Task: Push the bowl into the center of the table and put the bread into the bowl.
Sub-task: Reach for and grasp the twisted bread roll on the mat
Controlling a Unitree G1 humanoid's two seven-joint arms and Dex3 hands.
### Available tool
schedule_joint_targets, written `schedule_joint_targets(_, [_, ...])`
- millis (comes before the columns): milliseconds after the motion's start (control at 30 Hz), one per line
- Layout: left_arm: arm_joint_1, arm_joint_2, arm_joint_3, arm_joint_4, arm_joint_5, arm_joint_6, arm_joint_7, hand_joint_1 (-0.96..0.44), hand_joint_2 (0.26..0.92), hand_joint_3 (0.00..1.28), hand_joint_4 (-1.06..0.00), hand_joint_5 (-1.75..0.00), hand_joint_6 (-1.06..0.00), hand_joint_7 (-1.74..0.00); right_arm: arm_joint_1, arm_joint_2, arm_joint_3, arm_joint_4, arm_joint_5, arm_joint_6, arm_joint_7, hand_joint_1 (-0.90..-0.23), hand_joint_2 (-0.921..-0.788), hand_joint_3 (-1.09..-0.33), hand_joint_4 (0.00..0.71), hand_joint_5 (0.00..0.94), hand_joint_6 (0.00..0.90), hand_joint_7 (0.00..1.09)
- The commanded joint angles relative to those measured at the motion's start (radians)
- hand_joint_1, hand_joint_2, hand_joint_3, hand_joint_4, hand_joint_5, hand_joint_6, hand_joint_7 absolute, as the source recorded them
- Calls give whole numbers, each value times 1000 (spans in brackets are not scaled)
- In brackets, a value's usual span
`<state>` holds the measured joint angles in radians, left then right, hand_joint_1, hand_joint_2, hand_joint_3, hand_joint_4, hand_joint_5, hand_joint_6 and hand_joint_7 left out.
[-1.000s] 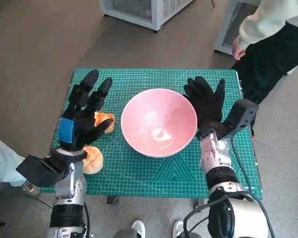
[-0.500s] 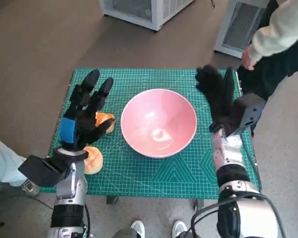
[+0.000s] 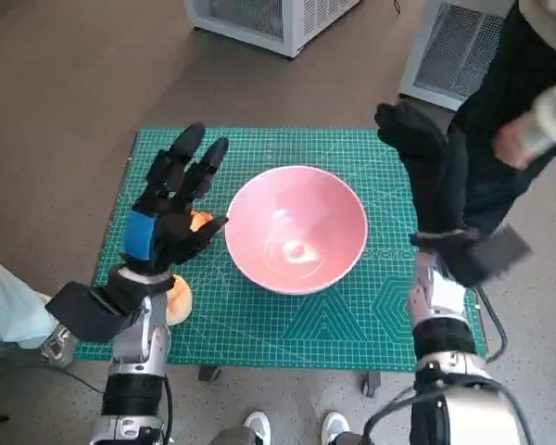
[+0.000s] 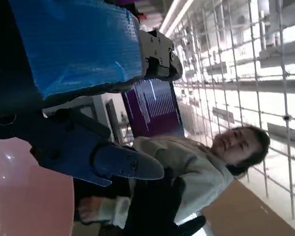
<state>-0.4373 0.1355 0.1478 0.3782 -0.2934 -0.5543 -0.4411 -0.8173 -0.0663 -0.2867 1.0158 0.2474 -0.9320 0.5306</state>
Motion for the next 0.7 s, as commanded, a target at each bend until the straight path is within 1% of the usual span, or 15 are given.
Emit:
schedule_joint_targets(33, [-23, 9, -4, 2, -15, 13, -24, -575, 921, 206, -305, 0, -208, -275, 74, 19, 28, -87, 43, -11, 61, -769, -921, -796, 208, 6, 270, 180])
schedule_joint_targets(67, [-25, 9, -5, -2, -15, 15, -27, -574, 921, 208, -303, 0, -208, -274, 85, 20, 36, -107, 47, -13, 67, -774, -921, -793, 208, 6, 269, 184])
schedule_joint_targets(133, [-27, 10, -6, -6, -15, 16, -34, -574, 921, 209, -300, 0, -207, -272, 104, 21, 48, -139, 50, -13, 72, -779, -921, -787, 209, 4, 243, 229])
schedule_joint_targets(200, [-29, 11, -8, -9, -16, 15, -41, -576, 921, 212, -295, 0, -207, -271, 120, 20, 60, -166, 47, -10, 71, -786, -921, -783, 209, 2, 165, 368])
schedule_joint_targets(300, [-33, 15, -11, -10, -16, 12, -50, -578, 921, 214, -286, 0, -207, -270, 139, 16, 75, -195, 40, -6, 62, -792, -921, -780, 210, 1, 107, 456])
schedule_joint_targets(433, [-38, 24, -12, -7, -10, 1, -59, -579, 921, 218, -277, 0, -207, -270, 154, 9, 88, -216, 28, 2, 47, -797, -921, -779, 209, 0, 73, 492])
schedule_joint_targets(567, [-37, 52, -9, -16, 19, -13, -52, -575, 921, 217, -261, 0, -194, -265, 162, 5, 97, -227, 20, 9, 28, -798, -921, -780, 209, 0, 63, 504])
schedule_joint_targets(600, [-36, 74, -9, -27, 52, -9, -38, -572, 921, 215, -256, 0, -191, -264, 164, 4, 98, -229, 17, 10, 23, -799, -921, -780, 209, 0, 61, 506])
schedule_joint_targets(633, [-35, 89, -8, -34, 75, -5, -28, -562, 921, 178, -244, 0, -187, -260, 165, 3, 100, -230, 16, 11, 18, -800, -921, -780, 208, 0, 59, 509])
schedule_joint_targets(667, [-28, 125, -9, -58, 141, 12, -1, -558, 921, 165, -240, 0, -186, -259, 166, 2, 101, -231, 13, 12, 14, -800, -921, -781, 208, 0, 58, 510])
schedule_joint_targets(700, [-23, 151, -10, -76, 188, 25, 18, -543, 895, 130, -220, 0, -180, -254, 167, 2, 103, -232, 11, 13, 10, -800, -921, -781, 208, 0, 56, 512])
